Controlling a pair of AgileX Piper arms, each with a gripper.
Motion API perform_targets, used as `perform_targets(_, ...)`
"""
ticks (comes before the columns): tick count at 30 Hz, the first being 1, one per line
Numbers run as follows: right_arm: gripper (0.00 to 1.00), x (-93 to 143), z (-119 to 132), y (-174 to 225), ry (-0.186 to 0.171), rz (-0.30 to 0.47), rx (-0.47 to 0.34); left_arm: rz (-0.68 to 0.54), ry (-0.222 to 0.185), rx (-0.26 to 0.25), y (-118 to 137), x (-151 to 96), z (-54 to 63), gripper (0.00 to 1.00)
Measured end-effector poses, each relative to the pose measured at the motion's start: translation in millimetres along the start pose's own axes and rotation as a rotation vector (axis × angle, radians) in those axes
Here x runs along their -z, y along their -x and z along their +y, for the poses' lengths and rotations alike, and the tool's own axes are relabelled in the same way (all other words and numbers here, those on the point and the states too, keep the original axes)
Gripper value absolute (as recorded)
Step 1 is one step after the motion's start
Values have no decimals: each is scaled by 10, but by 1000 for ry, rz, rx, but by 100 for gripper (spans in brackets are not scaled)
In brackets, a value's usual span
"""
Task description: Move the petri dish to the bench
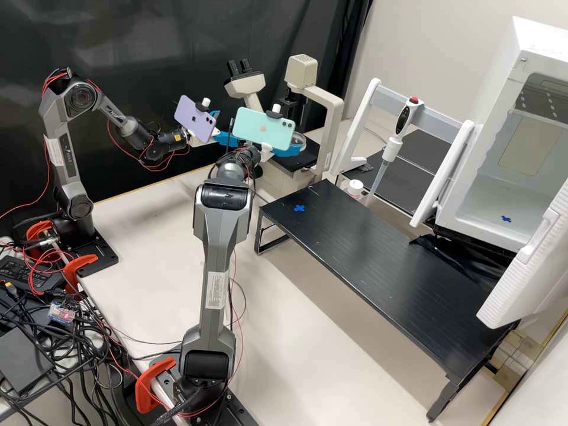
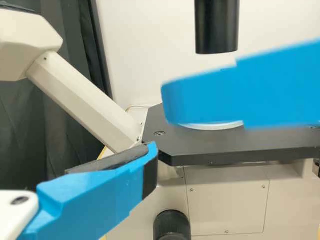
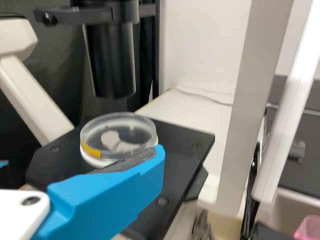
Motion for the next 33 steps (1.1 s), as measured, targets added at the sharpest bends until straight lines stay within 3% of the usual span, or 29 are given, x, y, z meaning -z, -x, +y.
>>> perform_targets(13,100,-231,-292,-352,149,-62,-70,0,0,0,0,0,0,100)
perform_targets(19,100,-356,-364,-519,117,-98,-79,0,0,0,0,0,0,100)
perform_targets(24,100,-435,-276,-599,65,-134,-98,0,0,0,0,0,0,100)
perform_targets(33,100,-534,-375,-697,30,-172,-57,0,0,0,0,0,0,100)
